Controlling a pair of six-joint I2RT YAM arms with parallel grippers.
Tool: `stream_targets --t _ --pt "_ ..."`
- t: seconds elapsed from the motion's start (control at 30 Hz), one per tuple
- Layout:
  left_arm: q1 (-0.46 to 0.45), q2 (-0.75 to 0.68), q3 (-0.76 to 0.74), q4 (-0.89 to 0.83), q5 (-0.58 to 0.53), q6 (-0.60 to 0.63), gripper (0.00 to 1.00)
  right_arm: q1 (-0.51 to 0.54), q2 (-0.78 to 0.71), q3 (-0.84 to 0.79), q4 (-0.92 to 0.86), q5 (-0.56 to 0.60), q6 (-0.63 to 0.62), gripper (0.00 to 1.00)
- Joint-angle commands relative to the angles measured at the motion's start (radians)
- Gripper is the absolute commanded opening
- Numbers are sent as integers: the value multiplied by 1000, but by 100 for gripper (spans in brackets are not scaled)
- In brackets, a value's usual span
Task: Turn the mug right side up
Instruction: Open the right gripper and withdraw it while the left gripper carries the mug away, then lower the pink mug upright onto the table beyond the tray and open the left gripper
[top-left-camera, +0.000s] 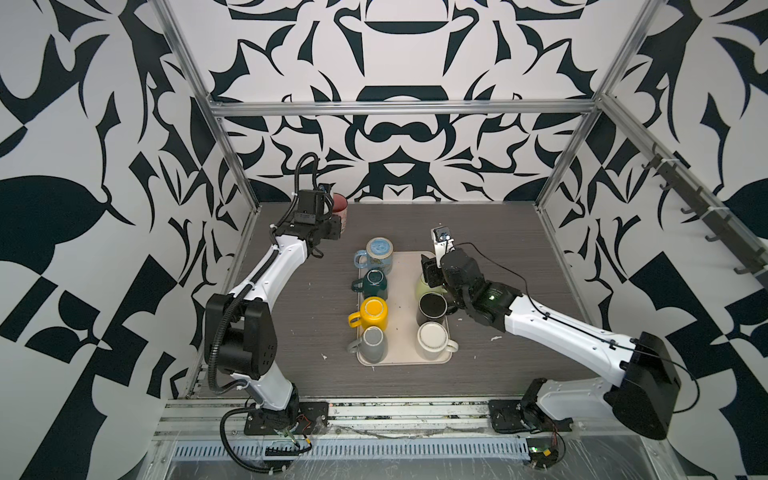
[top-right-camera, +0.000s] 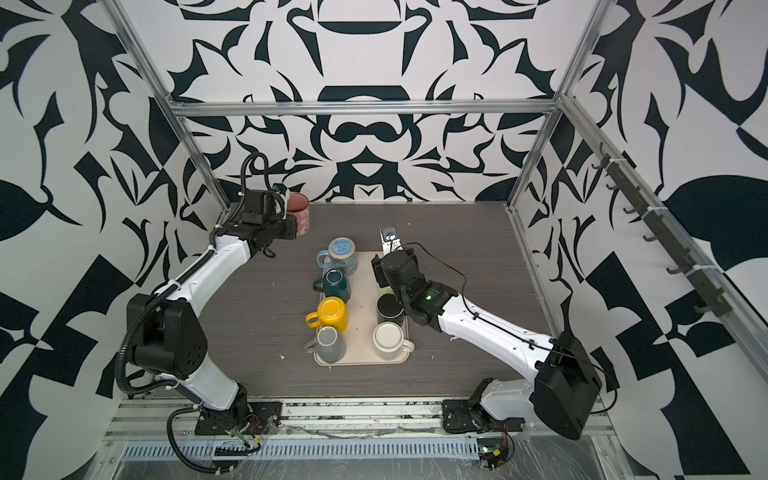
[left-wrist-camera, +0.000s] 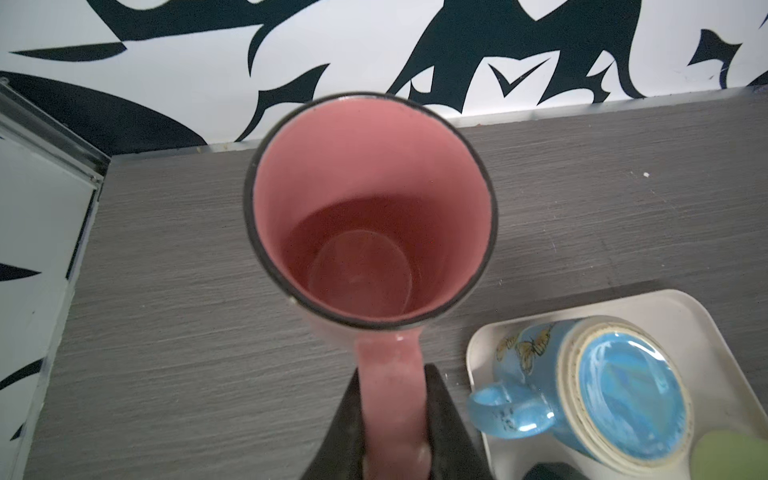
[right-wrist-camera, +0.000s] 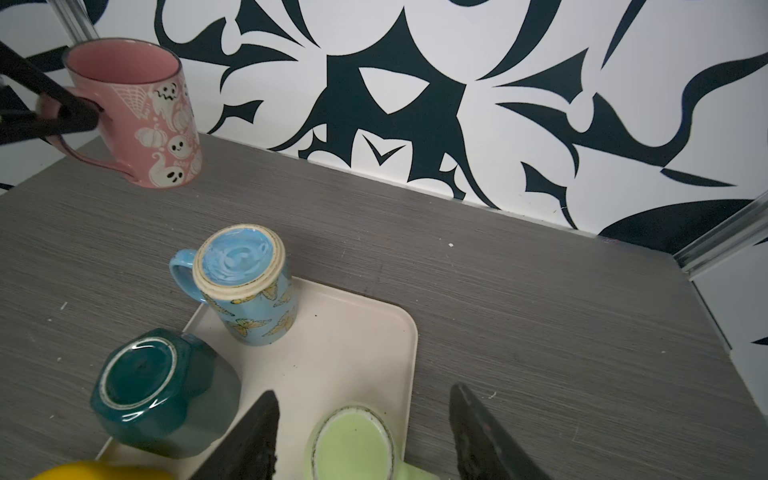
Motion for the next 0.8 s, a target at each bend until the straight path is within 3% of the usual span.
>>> stream_targets --t 0.0,0.3,0.77 --pt "19 0 -22 272 -7 0 0 -8 -1 -11 14 -24 58 67" --pt "61 97 -95 484 46 -95 0 -19 11 -20 20 -34 84 67" --pt "103 236 -23 455 90 -134 0 -24 42 -11 12 -51 114 67"
